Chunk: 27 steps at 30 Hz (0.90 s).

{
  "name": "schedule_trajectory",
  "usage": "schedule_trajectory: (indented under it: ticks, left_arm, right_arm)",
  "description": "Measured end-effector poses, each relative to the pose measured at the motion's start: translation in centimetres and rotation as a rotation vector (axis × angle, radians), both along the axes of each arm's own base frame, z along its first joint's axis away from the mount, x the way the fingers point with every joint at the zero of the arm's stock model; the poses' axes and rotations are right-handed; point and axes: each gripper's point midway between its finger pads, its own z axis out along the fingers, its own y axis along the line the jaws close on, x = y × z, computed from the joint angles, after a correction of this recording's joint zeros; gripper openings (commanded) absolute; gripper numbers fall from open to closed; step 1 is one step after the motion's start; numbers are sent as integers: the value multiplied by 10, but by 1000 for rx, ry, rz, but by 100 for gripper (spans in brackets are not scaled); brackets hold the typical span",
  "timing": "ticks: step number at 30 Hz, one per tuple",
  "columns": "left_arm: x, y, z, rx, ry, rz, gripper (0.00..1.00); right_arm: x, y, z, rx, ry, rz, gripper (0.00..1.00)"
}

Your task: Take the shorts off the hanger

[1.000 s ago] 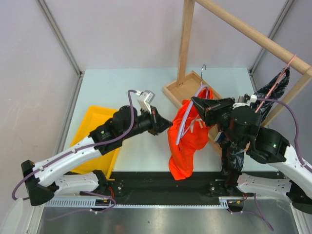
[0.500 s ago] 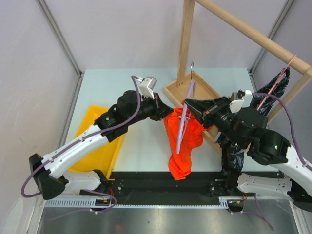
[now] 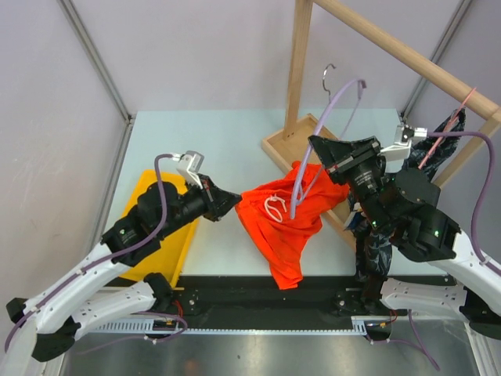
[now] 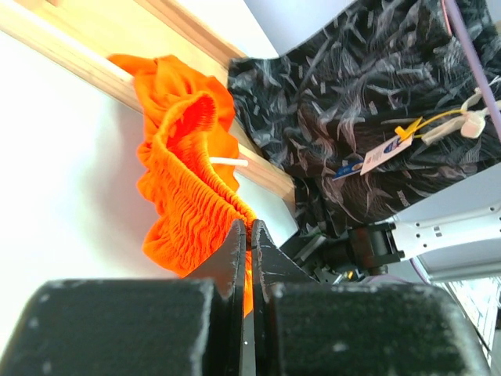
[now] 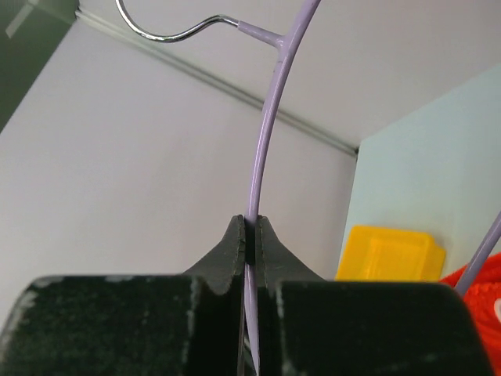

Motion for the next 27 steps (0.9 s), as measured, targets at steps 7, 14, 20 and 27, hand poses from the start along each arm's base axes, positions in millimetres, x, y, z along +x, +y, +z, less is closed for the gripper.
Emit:
schedule_trajectory:
  ticks: [7, 14, 20, 27]
  left_arm:
    - [-5, 20, 8, -12, -23, 51, 0]
    - [-12, 31, 9, -10, -24, 62, 0]
    - [-17, 37, 9, -10, -25, 65, 0]
    - [-21, 42, 9, -6, -21, 65, 0]
  right_arm:
    - [19, -33, 21, 31, -59, -214, 0]
    - [33, -68, 37, 116, -65, -417, 0]
    - [46, -95, 37, 160, -42, -571, 0]
    - [60, -113, 29, 185, -18, -681, 0]
